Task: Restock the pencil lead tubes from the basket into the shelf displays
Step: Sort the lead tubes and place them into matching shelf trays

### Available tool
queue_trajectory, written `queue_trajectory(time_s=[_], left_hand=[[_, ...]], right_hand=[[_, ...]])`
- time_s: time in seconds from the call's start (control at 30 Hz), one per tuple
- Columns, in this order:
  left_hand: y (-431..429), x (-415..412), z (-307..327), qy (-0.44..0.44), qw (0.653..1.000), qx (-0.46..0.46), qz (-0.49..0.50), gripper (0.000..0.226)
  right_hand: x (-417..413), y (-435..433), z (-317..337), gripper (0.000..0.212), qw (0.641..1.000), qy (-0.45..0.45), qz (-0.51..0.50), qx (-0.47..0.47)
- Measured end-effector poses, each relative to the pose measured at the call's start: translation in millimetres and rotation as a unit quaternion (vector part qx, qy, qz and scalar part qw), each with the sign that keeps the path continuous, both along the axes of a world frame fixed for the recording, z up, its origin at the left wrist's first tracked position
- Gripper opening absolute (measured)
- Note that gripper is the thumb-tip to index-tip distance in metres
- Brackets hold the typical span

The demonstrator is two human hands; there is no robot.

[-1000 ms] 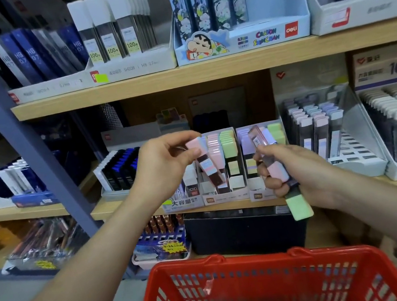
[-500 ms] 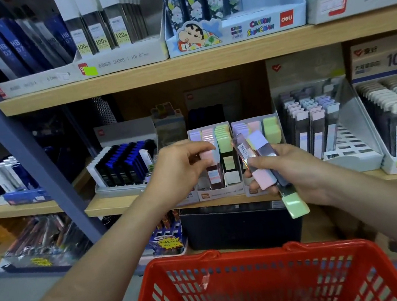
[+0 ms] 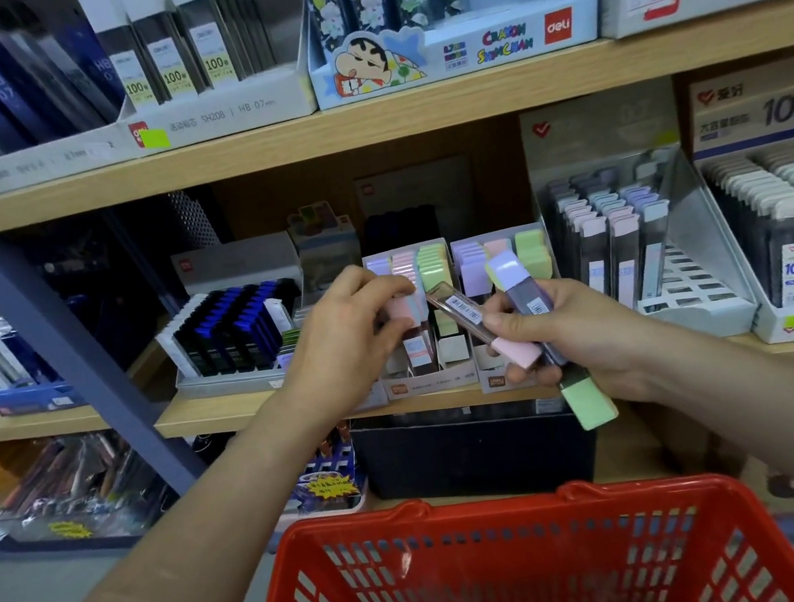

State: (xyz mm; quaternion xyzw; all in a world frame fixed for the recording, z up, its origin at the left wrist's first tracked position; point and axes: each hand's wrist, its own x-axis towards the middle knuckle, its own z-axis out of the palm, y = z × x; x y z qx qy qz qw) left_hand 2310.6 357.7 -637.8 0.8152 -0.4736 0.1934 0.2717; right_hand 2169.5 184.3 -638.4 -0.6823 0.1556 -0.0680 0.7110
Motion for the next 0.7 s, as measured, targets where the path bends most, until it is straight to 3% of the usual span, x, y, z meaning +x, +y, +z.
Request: queue_trajectory(time_s=[0.17,0.33,0.47,0.7], left_hand=[[-5.1,-2.1,0.6,0.010,1.000,-0.010,-0.015,0.026],[-4.6,-2.9,4.7,0.091,0.993,-0.077,-0.006,0.016],[-3.2,-3.8,7.2,0.163,0.982,-0.090,0.004,0.030],[-0.9,-3.5,0.9,0.105,0.994,-0.038,0.021,0.033]], right_hand=[[1.1,-5.0,1.8,0.018,1.000,0.003,-0.003,0.026],[-1.5,-10.0,4.4,0.020,0.999,-0.014,0.000,0.035],[-2.1,-12.9,5.9,0.015,0.999,-0.031,-0.020,0.023],[0.2,-10.8,5.7,0.014,0.995,-0.071,-0.064,0.034]])
